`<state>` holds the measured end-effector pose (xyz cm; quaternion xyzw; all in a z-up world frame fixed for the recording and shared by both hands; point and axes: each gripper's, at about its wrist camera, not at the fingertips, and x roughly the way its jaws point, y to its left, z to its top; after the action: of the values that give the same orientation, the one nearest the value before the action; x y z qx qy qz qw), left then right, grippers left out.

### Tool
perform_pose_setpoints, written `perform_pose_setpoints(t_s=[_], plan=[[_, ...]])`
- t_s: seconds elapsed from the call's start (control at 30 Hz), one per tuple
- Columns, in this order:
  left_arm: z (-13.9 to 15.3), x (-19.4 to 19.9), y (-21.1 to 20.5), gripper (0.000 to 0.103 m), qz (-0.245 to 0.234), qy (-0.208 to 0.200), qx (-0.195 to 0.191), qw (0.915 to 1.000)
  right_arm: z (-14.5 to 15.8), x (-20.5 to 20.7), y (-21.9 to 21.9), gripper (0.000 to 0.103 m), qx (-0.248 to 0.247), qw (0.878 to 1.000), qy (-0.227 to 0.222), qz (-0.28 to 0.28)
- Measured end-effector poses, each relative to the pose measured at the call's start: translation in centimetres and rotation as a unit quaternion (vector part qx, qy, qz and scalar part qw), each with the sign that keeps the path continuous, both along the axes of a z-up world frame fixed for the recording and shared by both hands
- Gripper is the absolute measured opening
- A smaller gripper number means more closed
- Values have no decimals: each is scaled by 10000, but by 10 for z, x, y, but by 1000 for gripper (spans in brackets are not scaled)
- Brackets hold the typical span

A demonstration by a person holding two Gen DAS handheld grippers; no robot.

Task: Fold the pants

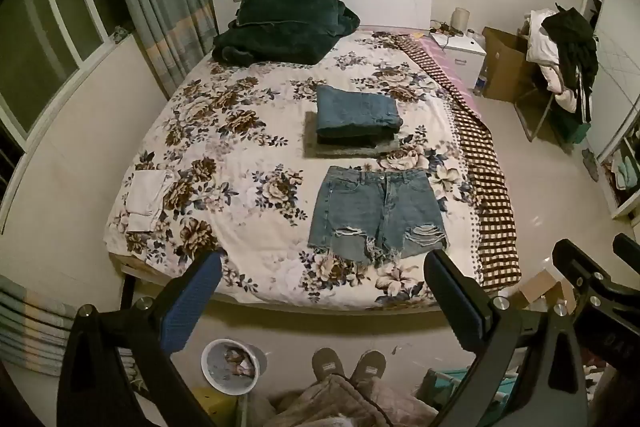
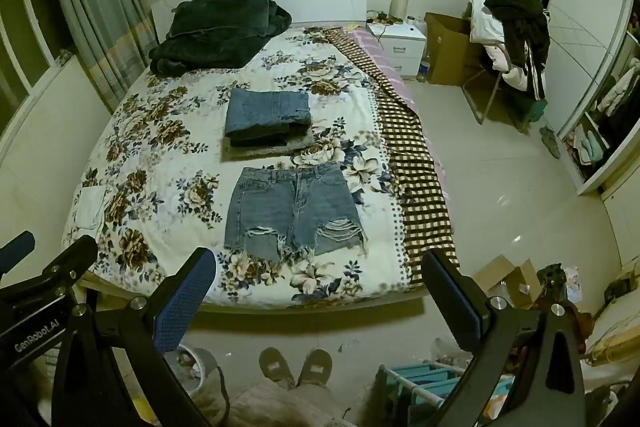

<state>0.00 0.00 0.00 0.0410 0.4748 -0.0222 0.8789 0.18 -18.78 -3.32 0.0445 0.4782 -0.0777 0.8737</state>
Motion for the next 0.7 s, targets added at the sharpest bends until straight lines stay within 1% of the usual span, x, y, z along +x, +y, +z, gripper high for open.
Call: perform_pose_setpoints(t_s=[0.07, 0.7], plan=[[0, 0, 0, 103, 10, -23, 60, 10000, 0, 0, 1, 103, -25, 10000, 10, -1], [-1, -2, 1, 103, 6, 49, 66, 10000, -2, 6, 2, 103, -30, 10000, 72, 8]])
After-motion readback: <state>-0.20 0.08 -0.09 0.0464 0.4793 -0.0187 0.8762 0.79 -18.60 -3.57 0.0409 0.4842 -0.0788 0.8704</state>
